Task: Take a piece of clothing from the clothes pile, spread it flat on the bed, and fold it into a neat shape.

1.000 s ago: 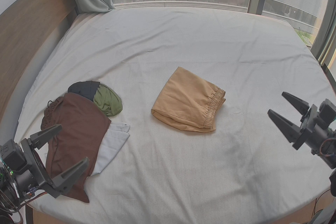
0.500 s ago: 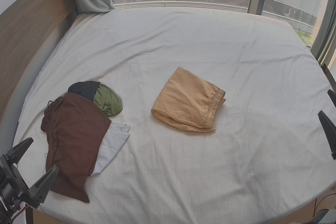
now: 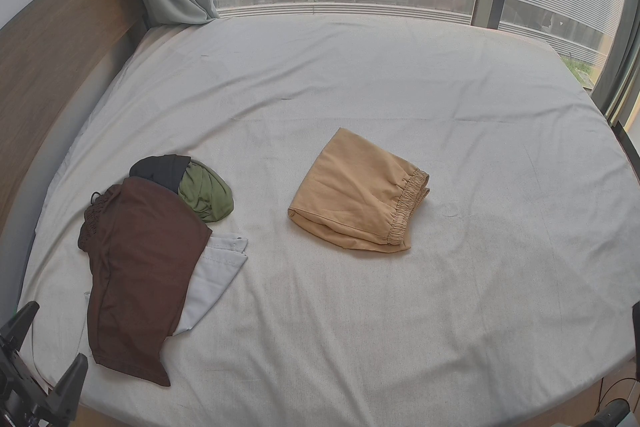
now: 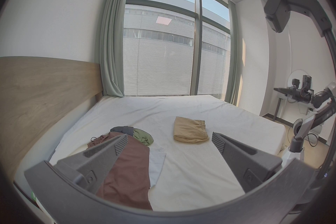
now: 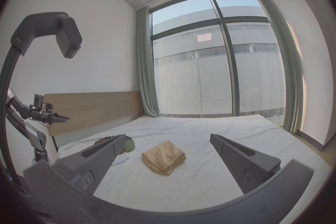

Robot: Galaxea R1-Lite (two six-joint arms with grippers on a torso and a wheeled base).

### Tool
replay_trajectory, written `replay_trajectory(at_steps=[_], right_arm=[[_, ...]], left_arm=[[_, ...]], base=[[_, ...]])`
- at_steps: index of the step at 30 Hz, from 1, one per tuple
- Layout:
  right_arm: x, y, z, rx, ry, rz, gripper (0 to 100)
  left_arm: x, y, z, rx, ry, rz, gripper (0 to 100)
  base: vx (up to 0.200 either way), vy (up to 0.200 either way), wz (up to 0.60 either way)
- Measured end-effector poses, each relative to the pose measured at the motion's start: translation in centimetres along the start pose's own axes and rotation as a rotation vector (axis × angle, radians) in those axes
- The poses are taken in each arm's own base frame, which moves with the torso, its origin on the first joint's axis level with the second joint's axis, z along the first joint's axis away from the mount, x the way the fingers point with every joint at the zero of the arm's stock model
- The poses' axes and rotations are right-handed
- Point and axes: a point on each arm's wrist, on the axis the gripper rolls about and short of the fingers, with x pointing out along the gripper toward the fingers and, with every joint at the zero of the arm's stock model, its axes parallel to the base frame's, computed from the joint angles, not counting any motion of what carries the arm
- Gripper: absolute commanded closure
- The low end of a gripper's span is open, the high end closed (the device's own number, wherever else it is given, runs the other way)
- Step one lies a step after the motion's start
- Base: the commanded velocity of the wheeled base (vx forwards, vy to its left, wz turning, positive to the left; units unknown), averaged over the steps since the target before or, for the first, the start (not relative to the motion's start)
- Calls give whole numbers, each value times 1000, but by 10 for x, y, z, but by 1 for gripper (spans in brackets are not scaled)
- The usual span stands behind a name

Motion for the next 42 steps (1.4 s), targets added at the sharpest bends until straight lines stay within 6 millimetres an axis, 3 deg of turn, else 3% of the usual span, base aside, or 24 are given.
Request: replay_trajectory(at_steps=[9, 16, 25, 42], right_arm=[[-31, 7, -43, 66, 239, -186, 0], [-43, 6, -60, 32, 340, -419, 0], [-45, 7, -60, 5, 327, -405, 0], [-45, 7, -60, -3, 322, -386, 0]], left_arm=[[-19, -5, -18, 6, 27, 57, 0], [-30, -7, -31, -12, 42, 213, 0], [-35, -3, -36, -43, 42, 478, 0], [-35, -4, -39, -52, 57, 426, 0]], base=[[0, 0, 0], [0, 0, 0], [0, 0, 0], [0, 0, 0]])
